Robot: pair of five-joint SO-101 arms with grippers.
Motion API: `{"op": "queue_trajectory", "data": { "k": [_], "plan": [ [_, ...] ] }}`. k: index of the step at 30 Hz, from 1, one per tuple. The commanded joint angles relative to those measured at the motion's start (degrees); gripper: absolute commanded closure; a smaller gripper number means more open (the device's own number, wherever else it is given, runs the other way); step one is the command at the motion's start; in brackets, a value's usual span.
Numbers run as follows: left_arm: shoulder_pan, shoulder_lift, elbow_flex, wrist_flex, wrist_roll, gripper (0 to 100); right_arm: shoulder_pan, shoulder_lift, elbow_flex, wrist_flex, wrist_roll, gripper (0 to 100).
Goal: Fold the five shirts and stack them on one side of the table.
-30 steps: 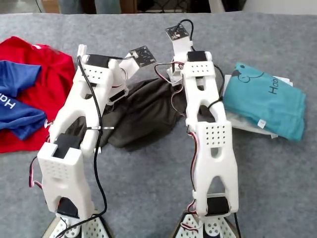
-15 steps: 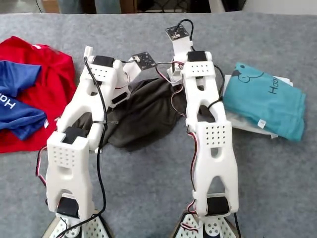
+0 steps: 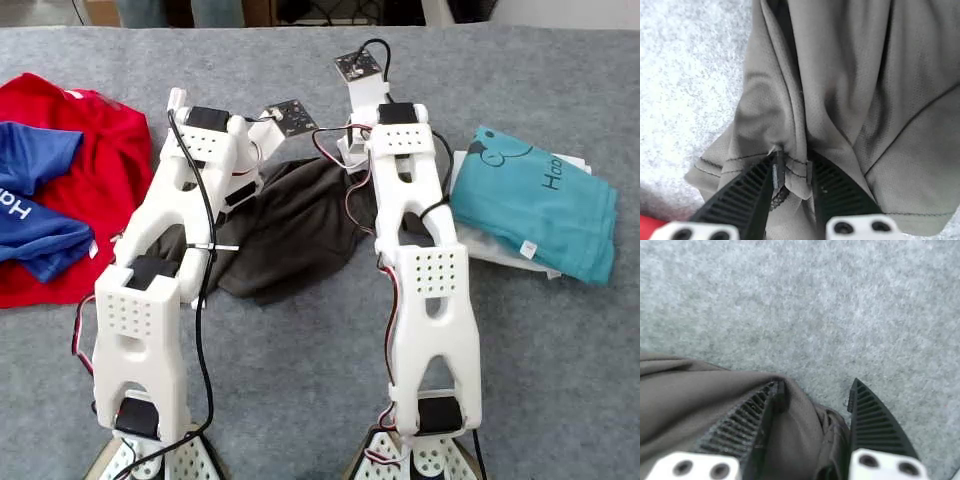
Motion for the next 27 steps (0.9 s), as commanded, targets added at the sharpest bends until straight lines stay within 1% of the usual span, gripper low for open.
{"op": "queue_trajectory", "data": {
  "k": [1, 7, 10, 14, 18, 24, 27],
  "plan": [
    [-0.3, -0.7, -2.6, 0.2, 0.2, 90, 1.7, 0.0, -0.5, 0.4, 0.0, 78.0],
    [-0.8, -1.2, -3.0, 1.1, 0.1, 91, 1.7, 0.0, -0.5, 0.4, 0.0, 78.0],
    [-1.4, -0.7, -3.9, 2.5, -1.9, 91, 1.7, 0.0, -0.5, 0.4, 0.0, 78.0],
    [-2.0, -0.7, -4.2, 2.2, -1.9, 91, 1.7, 0.0, -0.5, 0.4, 0.0, 78.0],
    [-1.9, -0.6, -4.0, 1.1, -1.8, 97, 1.7, 0.0, -0.5, 0.4, 0.0, 78.0],
    [-1.2, -0.1, -3.6, -1.9, 2.6, 97, 1.7, 0.0, -0.5, 0.4, 0.0, 78.0],
    [-0.8, 1.8, -4.3, -2.1, 3.9, 97, 1.7, 0.0, -0.5, 0.4, 0.0, 78.0]
  ]
}}
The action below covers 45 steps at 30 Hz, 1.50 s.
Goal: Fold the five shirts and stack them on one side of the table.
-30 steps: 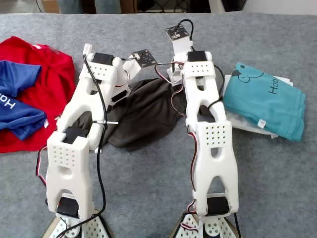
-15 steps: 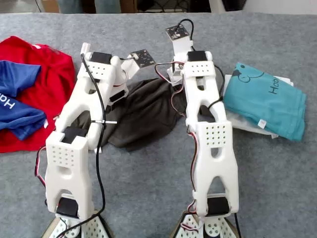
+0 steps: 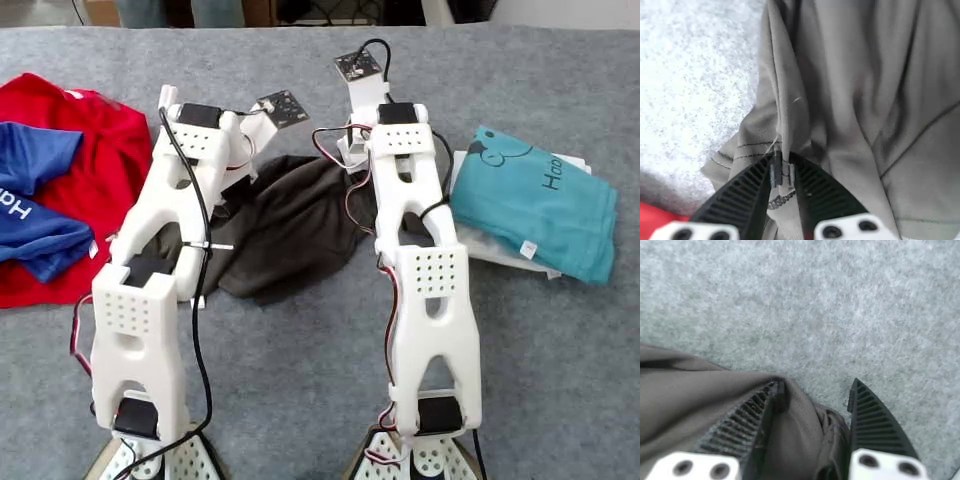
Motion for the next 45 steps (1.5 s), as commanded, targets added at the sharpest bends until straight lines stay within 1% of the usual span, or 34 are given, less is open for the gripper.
{"op": "queue_trajectory", "data": {
  "k": [1, 7, 11, 15, 17, 21, 24, 28, 31, 33, 35, 36, 39, 41, 43, 45],
  "plan": [
    [0.6, 0.3, -2.8, -1.1, 2.2, 97, 1.7, 0.0, -0.5, 0.4, 0.0, 78.0],
    [0.0, -1.1, -4.4, -0.7, 4.1, 97, 1.8, -0.1, -0.5, 0.5, -0.1, 78.0],
    [-1.2, -3.3, -8.0, 1.1, 8.0, 97, 1.9, -1.4, -5.3, 8.0, 0.4, 78.0],
    [-2.9, -4.8, -14.3, 1.1, 19.9, 97, 2.0, -2.3, -15.3, 16.7, 0.4, 77.9],
    [-4.7, -5.0, -17.8, 1.3, 24.6, 97, 2.2, -2.3, -19.7, 20.3, 0.4, 77.7],
    [-9.9, -5.0, -24.1, 1.3, 34.6, 97, 2.5, -2.5, -30.9, 28.0, 0.4, 77.7],
    [-14.7, -5.0, -29.7, 2.1, 41.8, 97, 4.2, -2.7, -35.9, 28.7, 2.1, 77.9],
    [-19.8, -4.7, -38.9, 6.6, 45.2, 97, 4.5, -4.3, -39.8, 28.7, 1.7, 77.9],
    [-21.3, -4.5, -43.5, 9.0, 47.1, 97, 2.9, -7.1, -39.3, 29.0, 1.1, 77.9],
    [-21.9, -4.5, -44.1, 9.2, 48.1, 97, 1.2, -9.9, -36.2, 29.0, 1.1, 77.9],
    [-22.8, -4.5, -44.4, 9.1, 48.1, 97, -1.3, -14.1, -29.3, 29.0, 1.0, 77.9],
    [-23.4, -4.5, -44.4, 9.1, 48.1, 97, -2.7, -16.5, -23.4, 29.0, 0.3, 77.9],
    [-25.3, -4.5, -44.5, 8.2, 48.0, 97, -7.4, -24.7, -2.2, 28.8, -5.1, 77.9],
    [-26.8, -4.5, -44.5, 7.6, 48.0, 97, -11.4, -28.4, 11.4, 27.9, -6.7, 77.9],
    [-28.0, -4.5, -44.5, 7.3, 48.0, 97, -14.7, -29.6, 22.2, 24.5, -7.1, 77.9],
    [-28.5, -4.5, -44.2, 6.5, 48.0, 97, -16.3, -29.1, 29.6, 20.1, -7.6, 77.9]
  ]
}}
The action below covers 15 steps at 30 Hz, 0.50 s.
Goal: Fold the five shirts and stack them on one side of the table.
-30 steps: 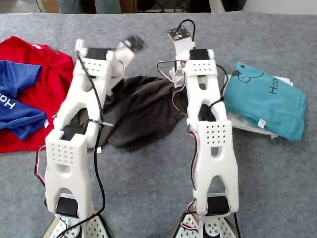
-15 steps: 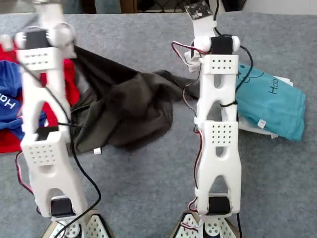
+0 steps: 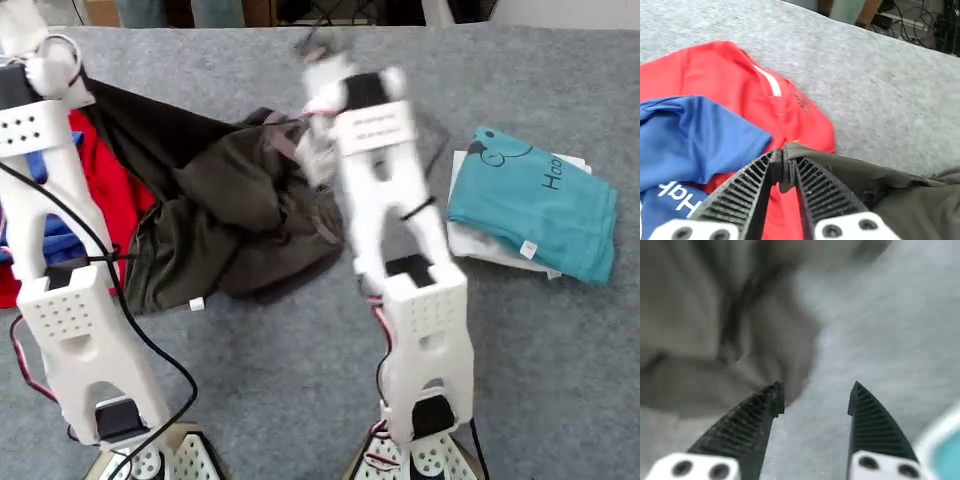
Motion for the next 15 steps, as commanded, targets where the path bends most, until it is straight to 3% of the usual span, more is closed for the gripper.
{"op": "queue_trajectory", "data": {
  "k": [1, 7, 11, 15],
  "plan": [
    [-1.7, -3.3, -2.4, -1.8, 0.5, 97, -3.3, -3.0, 16.2, -6.6, -2.2, 77.9],
    [-3.2, -3.3, -2.9, -1.9, 0.6, 97, -2.5, 2.9, 18.6, -10.3, -3.4, 78.9],
    [-3.6, -3.3, -2.9, -2.0, 0.6, 97, 0.2, 5.8, 18.6, -9.1, -3.0, 97.7],
    [-3.6, -3.3, -2.9, -2.0, 0.4, 97, 2.5, 5.8, 18.5, -3.4, -3.0, 96.6]
  ]
}}
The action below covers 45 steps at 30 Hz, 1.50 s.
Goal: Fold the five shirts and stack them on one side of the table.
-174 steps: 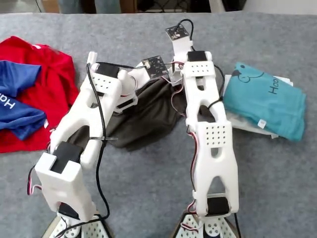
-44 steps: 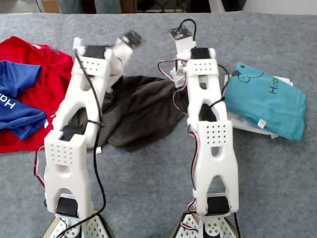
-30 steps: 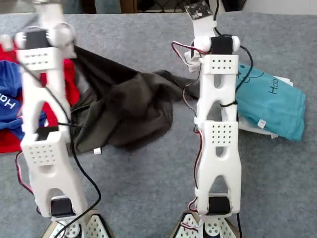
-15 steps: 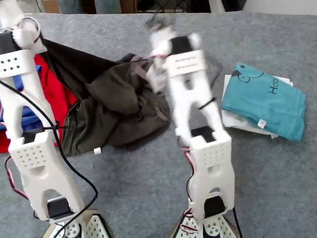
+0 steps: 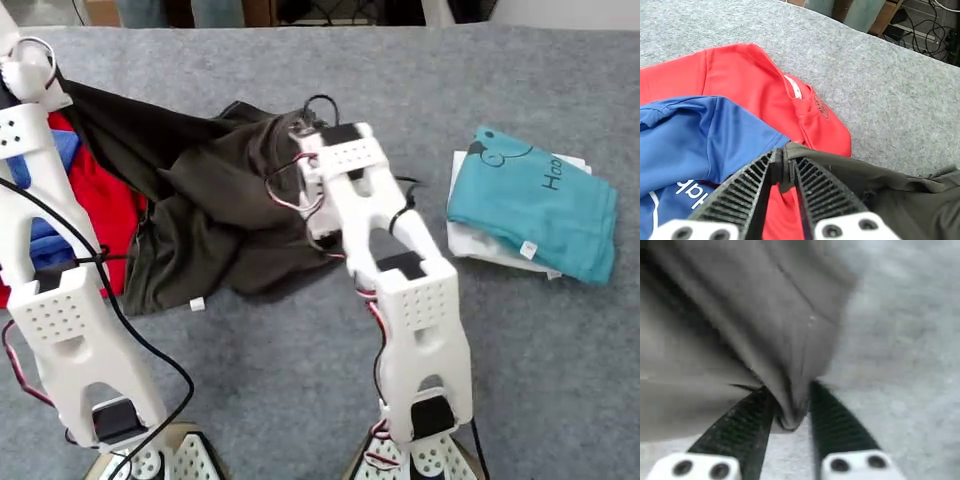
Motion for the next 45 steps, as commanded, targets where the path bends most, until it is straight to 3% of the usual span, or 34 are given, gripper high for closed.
{"op": "queue_trajectory", "data": {
  "k": [1, 6, 11, 17, 21, 30, 38, 45],
  "plan": [
    [-0.8, -3.3, -2.9, -1.4, 0.2, 97, 0.5, 0.2, 0.7, 6.6, -0.1, 96.6],
    [-0.8, -3.3, -2.9, -1.4, 0.1, 97, 2.2, -1.0, 5.2, 12.0, -0.2, 96.6],
    [-0.8, -3.3, -2.7, -1.5, -0.1, 97, 6.4, -9.1, 22.8, 12.0, 0.4, 96.6],
    [-0.7, -3.3, -2.5, -1.5, -0.1, 97, 14.1, -25.7, 42.0, 11.9, 7.5, 96.6],
    [-0.5, -3.3, -2.4, -1.5, -0.1, 97, 15.2, -39.8, 52.0, 11.8, 15.1, 96.5],
    [-0.3, -2.9, -2.3, -1.5, -1.8, 97, 15.2, -67.9, 53.4, 11.7, 27.2, 94.7],
    [-0.3, 0.0, -2.9, -2.7, -2.0, 97, 15.5, -77.2, 52.3, 12.0, 30.7, 66.2],
    [0.3, 0.1, -2.9, -2.6, -2.0, 97, 15.2, -78.2, 44.3, 11.6, 30.4, 65.2]
  ]
}}
